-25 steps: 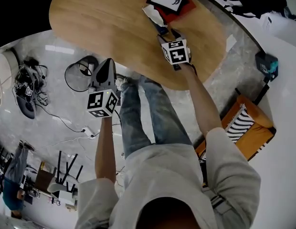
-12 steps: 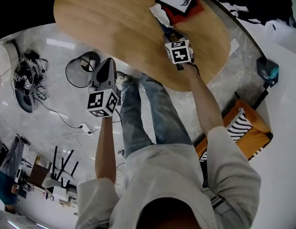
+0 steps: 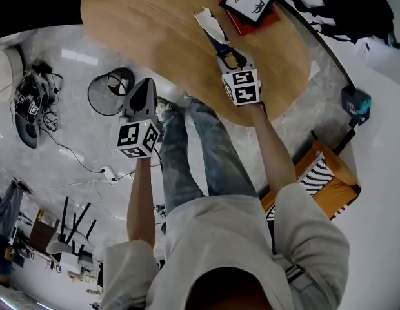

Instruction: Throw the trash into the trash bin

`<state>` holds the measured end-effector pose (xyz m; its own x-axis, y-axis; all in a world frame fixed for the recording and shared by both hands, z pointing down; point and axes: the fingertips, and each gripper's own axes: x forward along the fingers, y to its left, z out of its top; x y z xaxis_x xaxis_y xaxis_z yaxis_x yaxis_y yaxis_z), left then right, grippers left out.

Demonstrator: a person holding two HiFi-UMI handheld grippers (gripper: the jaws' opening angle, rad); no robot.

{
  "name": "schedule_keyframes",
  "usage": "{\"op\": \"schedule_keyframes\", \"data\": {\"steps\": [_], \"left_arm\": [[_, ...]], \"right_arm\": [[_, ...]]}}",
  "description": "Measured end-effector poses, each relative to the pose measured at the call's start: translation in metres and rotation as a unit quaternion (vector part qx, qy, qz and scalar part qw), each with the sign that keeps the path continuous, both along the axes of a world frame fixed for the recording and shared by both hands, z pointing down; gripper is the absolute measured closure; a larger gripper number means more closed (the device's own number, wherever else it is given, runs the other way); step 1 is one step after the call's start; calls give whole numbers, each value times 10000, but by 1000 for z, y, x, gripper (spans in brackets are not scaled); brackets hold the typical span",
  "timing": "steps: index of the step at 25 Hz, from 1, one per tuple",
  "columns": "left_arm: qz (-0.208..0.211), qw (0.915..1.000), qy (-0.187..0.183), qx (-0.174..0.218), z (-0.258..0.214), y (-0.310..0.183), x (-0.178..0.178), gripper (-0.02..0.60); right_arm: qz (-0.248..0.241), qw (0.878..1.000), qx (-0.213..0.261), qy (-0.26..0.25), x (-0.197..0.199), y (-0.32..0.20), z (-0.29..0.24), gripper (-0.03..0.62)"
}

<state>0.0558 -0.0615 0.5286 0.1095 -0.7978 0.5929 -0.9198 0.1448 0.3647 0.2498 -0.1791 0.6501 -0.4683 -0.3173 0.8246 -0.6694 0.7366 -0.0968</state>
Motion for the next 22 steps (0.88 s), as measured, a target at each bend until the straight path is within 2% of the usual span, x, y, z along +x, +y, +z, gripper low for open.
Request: {"op": "schedule_keyframes", "data": {"steps": [6, 13, 17, 22], "left_arm": [[-313, 9995, 5, 66, -5, 22, -21, 563], [-921, 9957, -28, 112, -9, 69, -67, 563], [-1427, 9897, -47, 122, -12, 112, -99, 563], [-2144, 9766, -103, 105, -11, 177, -143, 563]], "right_arm": [[-510, 9979, 127, -369, -41, 37, -34, 390], [-1252, 9904, 161, -567, -110, 78, -52, 390], [-1790, 9819, 88, -607, -159, 110, -53, 390], [-2564, 9642, 2, -677, -226, 161, -53, 390]]}}
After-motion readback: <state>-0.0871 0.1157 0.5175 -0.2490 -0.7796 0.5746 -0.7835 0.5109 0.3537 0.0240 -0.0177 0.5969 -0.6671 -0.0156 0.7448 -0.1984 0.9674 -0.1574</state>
